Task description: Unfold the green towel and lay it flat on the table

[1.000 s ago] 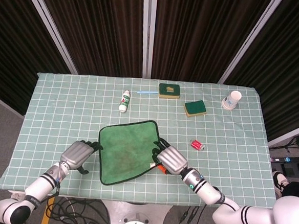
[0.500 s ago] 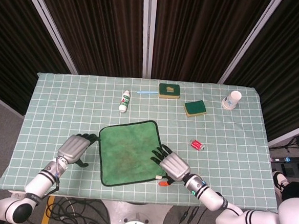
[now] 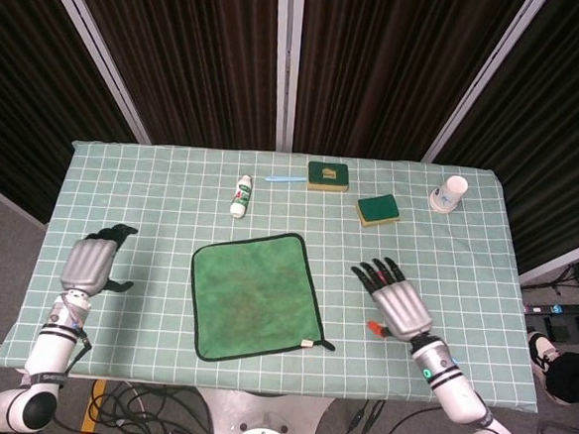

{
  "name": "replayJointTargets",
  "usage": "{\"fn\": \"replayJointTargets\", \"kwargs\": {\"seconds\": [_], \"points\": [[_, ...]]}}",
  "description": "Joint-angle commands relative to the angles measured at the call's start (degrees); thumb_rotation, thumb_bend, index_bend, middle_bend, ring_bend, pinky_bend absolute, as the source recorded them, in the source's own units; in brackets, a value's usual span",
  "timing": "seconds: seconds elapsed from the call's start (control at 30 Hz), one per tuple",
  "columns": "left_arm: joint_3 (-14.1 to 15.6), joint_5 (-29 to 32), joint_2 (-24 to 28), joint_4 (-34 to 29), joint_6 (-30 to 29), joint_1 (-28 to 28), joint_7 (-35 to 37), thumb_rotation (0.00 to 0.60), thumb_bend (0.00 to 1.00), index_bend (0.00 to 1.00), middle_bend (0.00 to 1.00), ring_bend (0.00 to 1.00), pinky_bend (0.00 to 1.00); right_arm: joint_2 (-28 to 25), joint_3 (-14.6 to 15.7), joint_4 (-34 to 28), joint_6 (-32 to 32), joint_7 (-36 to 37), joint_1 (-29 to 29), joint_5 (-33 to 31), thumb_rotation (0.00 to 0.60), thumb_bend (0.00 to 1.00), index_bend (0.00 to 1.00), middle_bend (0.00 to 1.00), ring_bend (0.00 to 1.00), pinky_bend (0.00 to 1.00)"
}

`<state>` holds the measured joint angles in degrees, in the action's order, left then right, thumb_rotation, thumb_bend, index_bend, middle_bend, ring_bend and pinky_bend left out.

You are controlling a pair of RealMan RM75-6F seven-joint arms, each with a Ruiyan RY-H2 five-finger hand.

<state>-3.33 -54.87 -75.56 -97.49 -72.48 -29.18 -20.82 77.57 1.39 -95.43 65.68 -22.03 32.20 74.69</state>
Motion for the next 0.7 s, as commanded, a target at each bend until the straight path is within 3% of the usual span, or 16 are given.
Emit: {"fn": "replayJointTargets", "kwargs": {"seconds": [0.03,0.27,0.47,0.7], "points": [[0.3,-3.0,-1.5,4.8,-5.5,4.6,4.2,0.600,0.07,0.25,0.28,0.24,0.31,-4.4,0.3,0.0,4.8,5.0,-4.9,-0.1,0.596,0.14,0.15,0.13,0.03,0.04],[3.1,-8.7,-2.4,8.8,-15.5,13.0,7.3,0.600,0.07,0.25,0.28,0.24,0.30,-9.9,2.5,1.7,14.4,13.2,-14.2,2.1,0.559,0.14,0.13,0.11,0.00,0.00],[6.2,-12.7,0.3,4.9,-19.9,18.3,6.9,0.600,0.07,0.25,0.28,0.24,0.29,-13.2,3.1,1.6,21.5,18.2,-20.6,4.2,0.535,0.14,0.13,0.11,0.00,0.00],[7.6,-16.9,2.1,0.0,-24.3,22.6,5.0,0.600,0.07,0.25,0.28,0.24,0.29,-14.2,3.3,2.5,26.6,20.1,-25.5,7.1,0.516,0.14,0.13,0.11,0.00,0.00]]}}
